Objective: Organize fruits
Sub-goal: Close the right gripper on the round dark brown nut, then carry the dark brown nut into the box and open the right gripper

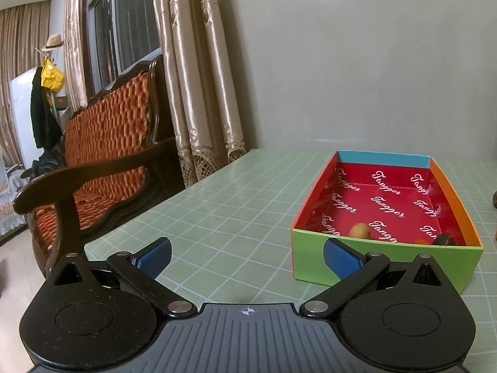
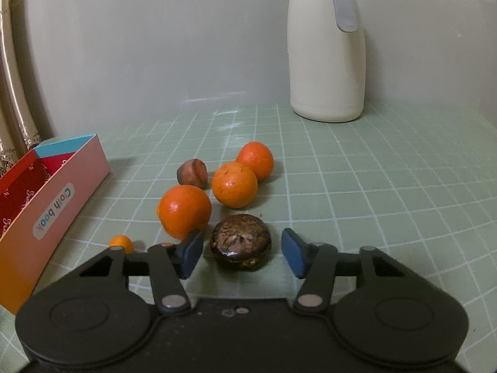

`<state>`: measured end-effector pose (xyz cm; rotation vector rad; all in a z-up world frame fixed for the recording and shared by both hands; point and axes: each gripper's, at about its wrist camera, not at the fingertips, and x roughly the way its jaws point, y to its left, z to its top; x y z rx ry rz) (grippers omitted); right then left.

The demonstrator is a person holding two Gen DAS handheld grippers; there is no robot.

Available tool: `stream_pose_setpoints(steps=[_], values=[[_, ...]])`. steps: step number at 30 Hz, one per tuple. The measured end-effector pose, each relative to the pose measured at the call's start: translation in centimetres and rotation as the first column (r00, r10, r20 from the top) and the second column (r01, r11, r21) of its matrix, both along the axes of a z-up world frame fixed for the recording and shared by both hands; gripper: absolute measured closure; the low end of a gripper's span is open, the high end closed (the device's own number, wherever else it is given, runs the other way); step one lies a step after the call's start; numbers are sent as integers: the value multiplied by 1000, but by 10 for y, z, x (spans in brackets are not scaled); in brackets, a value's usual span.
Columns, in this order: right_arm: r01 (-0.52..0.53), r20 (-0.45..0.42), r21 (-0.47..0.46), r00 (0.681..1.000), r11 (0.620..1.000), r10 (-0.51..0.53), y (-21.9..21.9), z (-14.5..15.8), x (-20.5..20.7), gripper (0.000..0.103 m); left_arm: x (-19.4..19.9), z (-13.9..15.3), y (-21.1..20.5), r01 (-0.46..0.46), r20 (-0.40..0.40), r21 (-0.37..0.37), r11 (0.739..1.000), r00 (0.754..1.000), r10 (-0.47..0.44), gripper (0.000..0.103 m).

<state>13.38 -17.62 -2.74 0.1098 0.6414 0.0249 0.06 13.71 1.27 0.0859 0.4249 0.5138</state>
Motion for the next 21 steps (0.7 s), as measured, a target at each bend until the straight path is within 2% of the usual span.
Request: stream_pose_setpoints(steps=[8,10,21], values=[[-2,-1,-7,1000,1000,2,0,0,1,56,0,0,1,1,-2,-3,1000,1000,-1,0],[-5,-1,-5,1000,1000,5,0,0,1,61,0,1,1,0,0,-3,1000,1000,0,0],[-15,9,16,1000,1000,15,-1,1,-2,62,0,1,0,1,-2,-6,1000,1000,-1,0]])
